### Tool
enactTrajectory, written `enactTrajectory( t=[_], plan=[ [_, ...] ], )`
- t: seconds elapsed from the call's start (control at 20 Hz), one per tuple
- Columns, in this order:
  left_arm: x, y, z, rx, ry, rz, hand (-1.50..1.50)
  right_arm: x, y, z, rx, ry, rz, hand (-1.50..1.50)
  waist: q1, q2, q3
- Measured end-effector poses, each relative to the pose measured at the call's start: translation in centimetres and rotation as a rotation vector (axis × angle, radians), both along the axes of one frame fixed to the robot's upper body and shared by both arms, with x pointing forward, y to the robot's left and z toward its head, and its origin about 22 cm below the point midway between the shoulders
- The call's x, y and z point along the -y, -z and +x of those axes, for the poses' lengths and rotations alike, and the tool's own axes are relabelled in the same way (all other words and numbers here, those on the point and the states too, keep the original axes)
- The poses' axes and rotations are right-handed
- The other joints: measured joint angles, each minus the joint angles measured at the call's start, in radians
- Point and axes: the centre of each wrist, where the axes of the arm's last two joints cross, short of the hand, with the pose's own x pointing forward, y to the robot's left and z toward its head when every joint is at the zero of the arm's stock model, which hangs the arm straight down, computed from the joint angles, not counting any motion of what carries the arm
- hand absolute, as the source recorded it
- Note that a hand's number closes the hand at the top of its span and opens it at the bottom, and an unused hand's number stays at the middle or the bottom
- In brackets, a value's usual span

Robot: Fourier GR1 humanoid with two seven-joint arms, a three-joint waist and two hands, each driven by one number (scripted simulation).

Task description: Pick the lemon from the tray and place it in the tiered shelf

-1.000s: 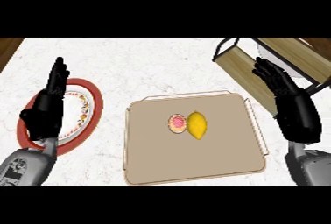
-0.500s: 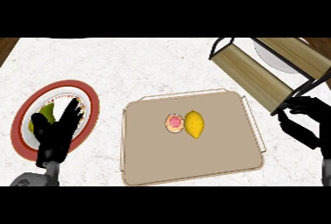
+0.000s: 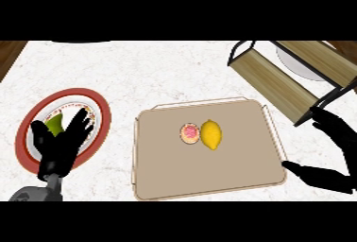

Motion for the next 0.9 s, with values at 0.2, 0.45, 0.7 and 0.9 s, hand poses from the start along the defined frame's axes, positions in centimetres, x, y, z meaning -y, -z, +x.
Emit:
enactTrajectory(
  t=[0.2, 0.45, 0.7, 0.9],
  plan=[
    [-0.1, -0.1, 0.0, -0.004, 0.012, -0.006, 0.0, -2.0, -3.3, -0.5, -0.069, -0.088, -0.026, -1.5, 0.007, 0.0, -0.001],
    [-0.4, -0.3, 0.4, -0.008, 0.022, -0.006, 0.0, -5.1, -7.0, 0.5, -0.174, -0.11, -0.1, -1.5, 0.02, 0.003, -0.002],
    [-0.2, -0.2, 0.6, -0.003, 0.033, -0.004, 0.0, -8.9, -8.4, 2.6, -0.217, -0.069, -0.172, -1.5, 0.03, 0.004, -0.002],
    [-0.2, -0.3, 0.7, -0.009, 0.037, -0.006, 0.0, -11.2, -8.2, 4.9, -0.232, -0.046, -0.242, -1.5, 0.034, 0.005, -0.002]
  ],
)
